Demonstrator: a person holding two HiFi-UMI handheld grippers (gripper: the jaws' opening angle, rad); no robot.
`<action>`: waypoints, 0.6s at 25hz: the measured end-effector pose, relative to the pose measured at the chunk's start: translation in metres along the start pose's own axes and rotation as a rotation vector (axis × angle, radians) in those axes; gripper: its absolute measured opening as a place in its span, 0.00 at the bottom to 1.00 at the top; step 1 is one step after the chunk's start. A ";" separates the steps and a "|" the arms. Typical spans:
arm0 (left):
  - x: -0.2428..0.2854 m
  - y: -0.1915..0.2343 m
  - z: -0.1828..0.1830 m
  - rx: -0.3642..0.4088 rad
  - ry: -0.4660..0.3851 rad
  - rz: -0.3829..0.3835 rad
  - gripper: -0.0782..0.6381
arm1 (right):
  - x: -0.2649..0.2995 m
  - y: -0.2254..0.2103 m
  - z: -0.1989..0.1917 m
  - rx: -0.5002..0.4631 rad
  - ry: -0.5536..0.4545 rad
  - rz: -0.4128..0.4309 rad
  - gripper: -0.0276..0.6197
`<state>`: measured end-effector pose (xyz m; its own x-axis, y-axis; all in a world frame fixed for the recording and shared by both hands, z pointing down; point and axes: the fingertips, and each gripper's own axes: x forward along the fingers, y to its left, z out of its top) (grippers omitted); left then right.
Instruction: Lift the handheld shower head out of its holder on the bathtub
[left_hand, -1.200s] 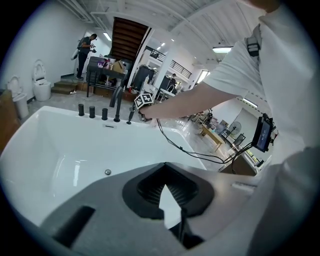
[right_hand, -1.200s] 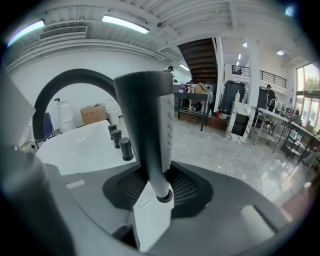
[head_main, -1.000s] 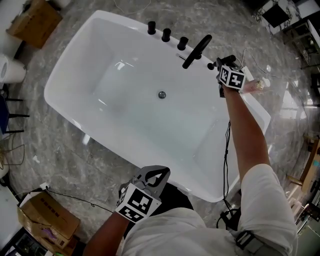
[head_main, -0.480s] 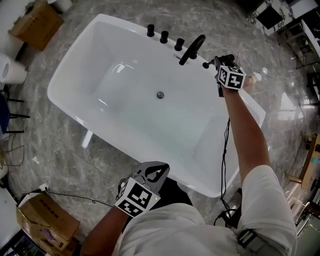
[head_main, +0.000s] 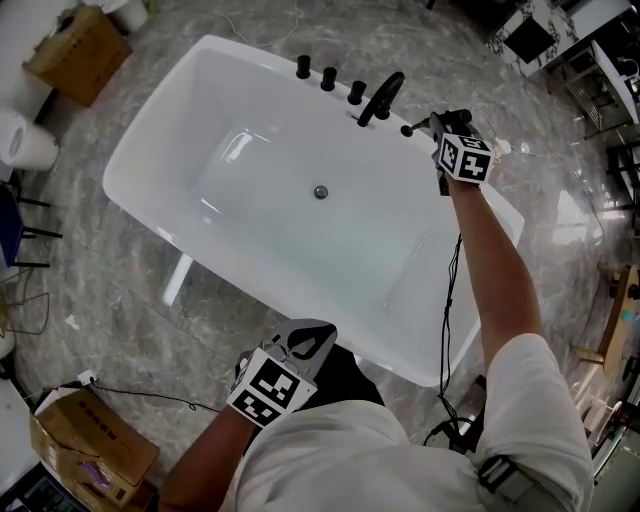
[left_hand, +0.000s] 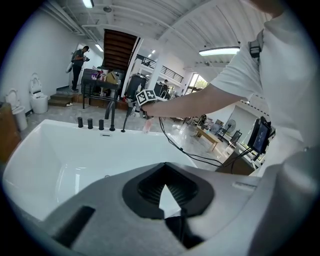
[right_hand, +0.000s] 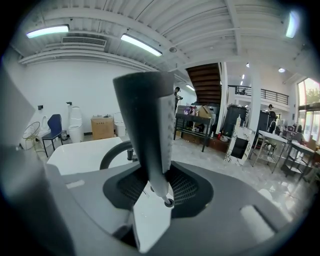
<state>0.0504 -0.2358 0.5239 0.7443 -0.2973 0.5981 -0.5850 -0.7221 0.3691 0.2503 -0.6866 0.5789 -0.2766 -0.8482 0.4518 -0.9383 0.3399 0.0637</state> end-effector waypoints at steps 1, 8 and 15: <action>-0.003 -0.002 -0.001 0.000 -0.005 0.000 0.12 | -0.006 0.002 0.004 -0.005 -0.005 0.002 0.27; -0.021 -0.013 -0.003 0.020 -0.028 -0.017 0.12 | -0.044 0.014 0.034 -0.035 -0.044 0.007 0.27; -0.039 -0.027 -0.004 0.049 -0.052 -0.025 0.12 | -0.088 0.030 0.062 -0.065 -0.084 0.015 0.27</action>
<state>0.0354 -0.2020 0.4936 0.7749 -0.3102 0.5507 -0.5507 -0.7589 0.3475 0.2338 -0.6269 0.4861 -0.3097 -0.8729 0.3770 -0.9192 0.3763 0.1161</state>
